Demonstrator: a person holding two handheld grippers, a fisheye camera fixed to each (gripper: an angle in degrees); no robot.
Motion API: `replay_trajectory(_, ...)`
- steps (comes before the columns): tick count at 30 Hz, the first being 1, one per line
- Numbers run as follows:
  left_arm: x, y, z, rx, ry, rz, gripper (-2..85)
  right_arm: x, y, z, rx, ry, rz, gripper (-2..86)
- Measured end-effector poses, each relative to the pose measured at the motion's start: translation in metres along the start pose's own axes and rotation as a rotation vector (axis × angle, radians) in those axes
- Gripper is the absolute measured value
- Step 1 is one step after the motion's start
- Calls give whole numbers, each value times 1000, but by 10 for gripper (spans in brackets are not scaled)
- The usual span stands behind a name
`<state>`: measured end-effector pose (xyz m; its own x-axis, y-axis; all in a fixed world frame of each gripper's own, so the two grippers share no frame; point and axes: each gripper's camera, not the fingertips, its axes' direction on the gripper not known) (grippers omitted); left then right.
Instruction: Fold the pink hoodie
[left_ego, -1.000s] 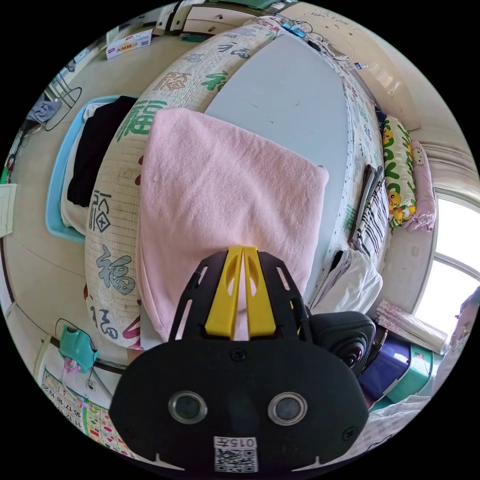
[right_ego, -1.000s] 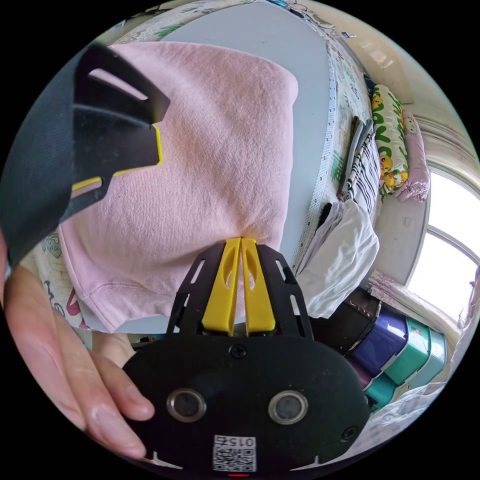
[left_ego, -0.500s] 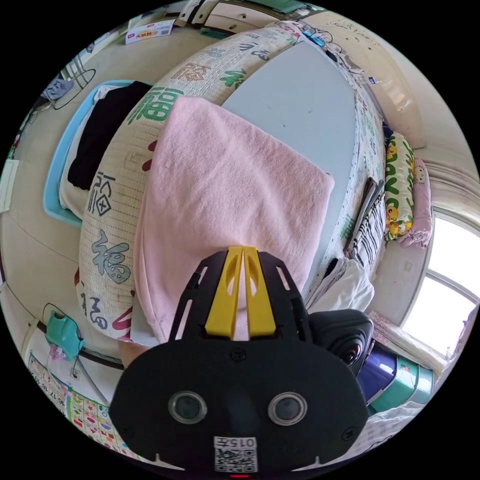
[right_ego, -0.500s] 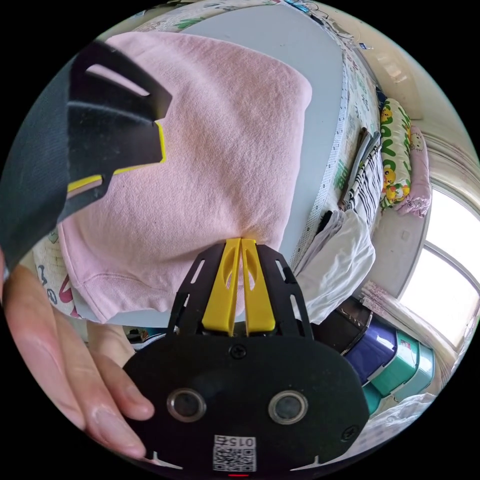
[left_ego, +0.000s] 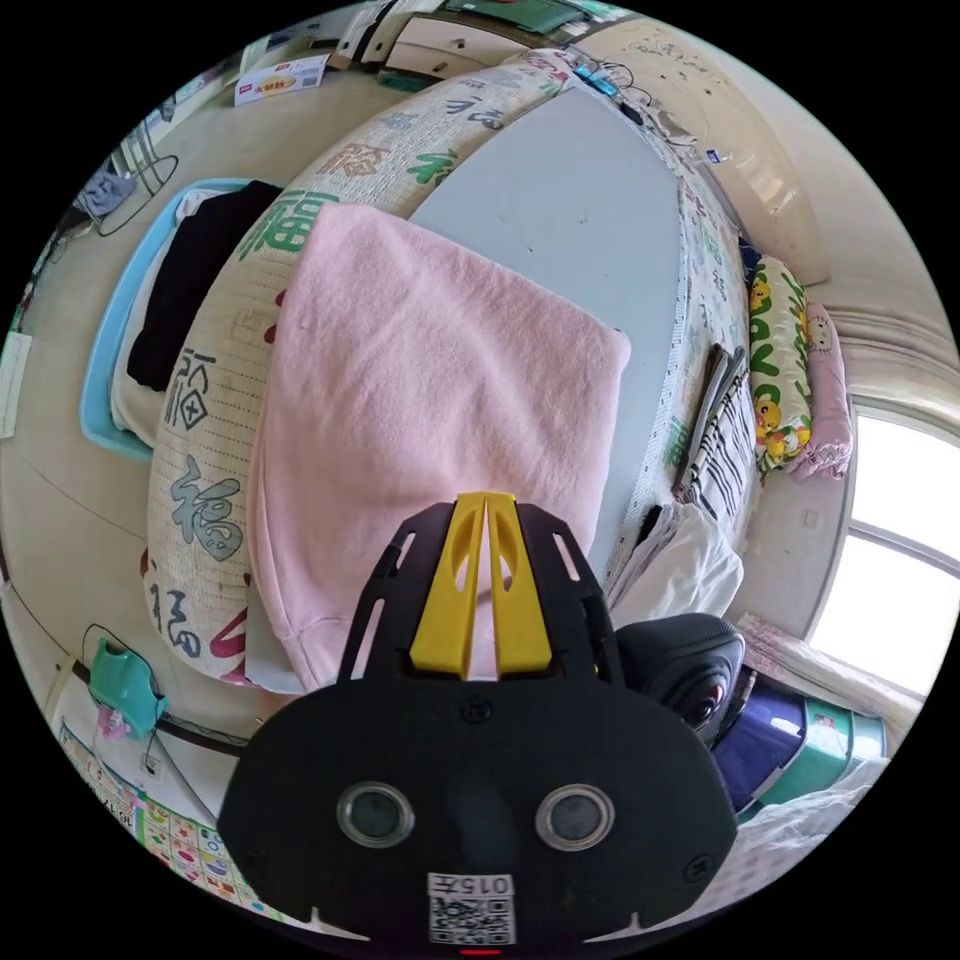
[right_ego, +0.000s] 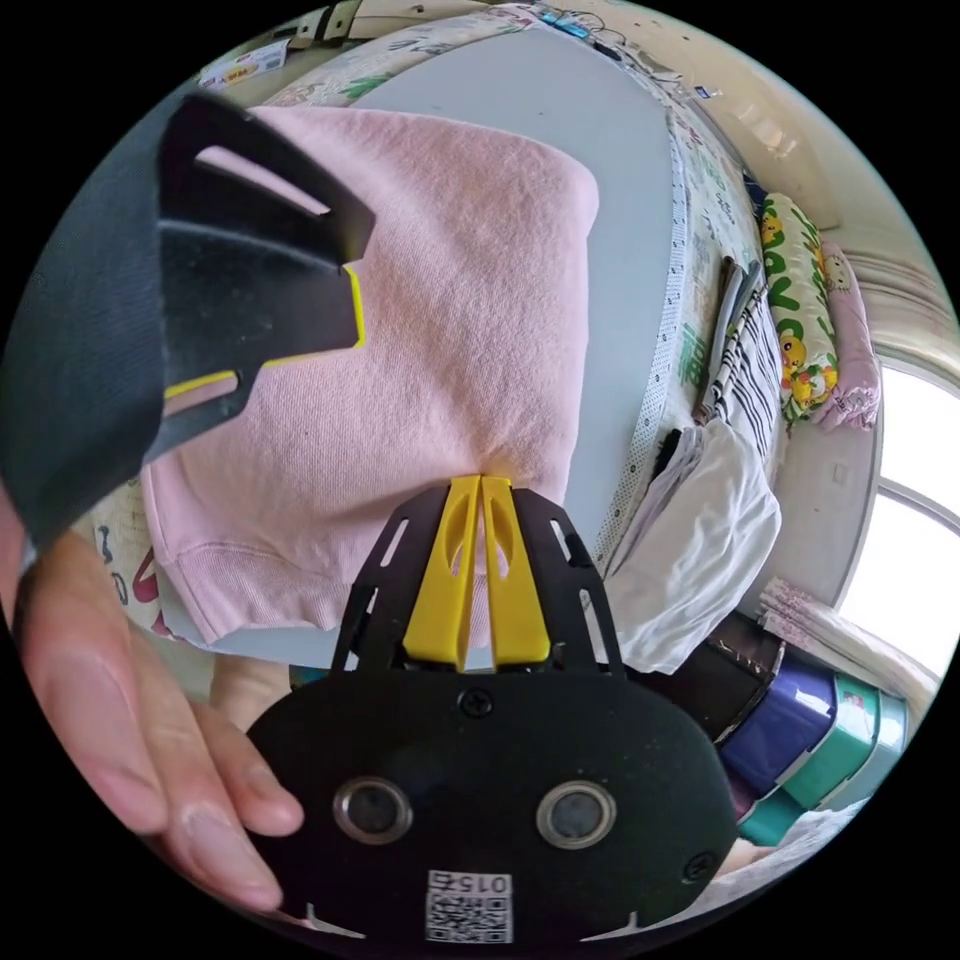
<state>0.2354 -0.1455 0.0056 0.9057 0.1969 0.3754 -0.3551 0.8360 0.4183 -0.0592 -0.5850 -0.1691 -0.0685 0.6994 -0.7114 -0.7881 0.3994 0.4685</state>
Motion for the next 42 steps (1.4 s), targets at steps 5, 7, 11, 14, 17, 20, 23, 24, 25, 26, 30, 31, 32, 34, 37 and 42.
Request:
replay_trajectory(5,20,10,-10,43,-69,105,-4,-21,22,48,81,-35,116,-4)
replay_trajectory(7,25,14,-11,45,-80,117,-4,-29,27,67,109,-48,117,-5)
replay_trajectory(11,26,20,-17,58,-66,78,-4,-49,32,114,133,-52,70,-6)
replay_trajectory(14,30,19,-25,68,-55,78,-4,-62,29,150,123,-41,54,-7)
replay_trajectory(17,28,12,-42,90,-77,81,-4,-65,15,183,37,-85,-88,-10)
replay_trajectory(20,16,4,-83,248,-143,152,-4,-14,11,225,58,-466,-51,-10)
replay_trajectory(23,-22,-15,-128,328,-167,202,-2,34,10,272,122,-727,-101,-9)
replay_trajectory(24,-32,-20,-136,331,-159,209,-2,42,9,280,140,-738,-100,-9)
replay_trajectory(25,-55,-30,-150,338,-115,234,-1,55,2,296,153,-734,-91,-8)
replay_trajectory(26,-79,-40,-162,338,-44,250,2,64,-9,313,152,-724,-81,-6)
replay_trajectory(30,-138,-75,-177,261,239,217,37,75,-53,361,223,-746,-73,25)
replay_trajectory(31,-148,-86,-173,235,345,214,75,72,-74,382,207,-804,-69,49)
replay_trajectory(32,-152,-96,-167,203,425,224,147,68,-96,406,179,-902,-74,77)
replay_trajectory(34,-153,-109,-159,167,443,255,194,62,-127,444,143,-1061,-59,127)
replay_trajectory(37,-154,-126,-152,192,501,258,207,49,-166,497,127,-1183,-52,170)
replay_trajectory(42,-156,-155,-136,145,483,202,210,10,-202,564,86,-1125,-105,190)
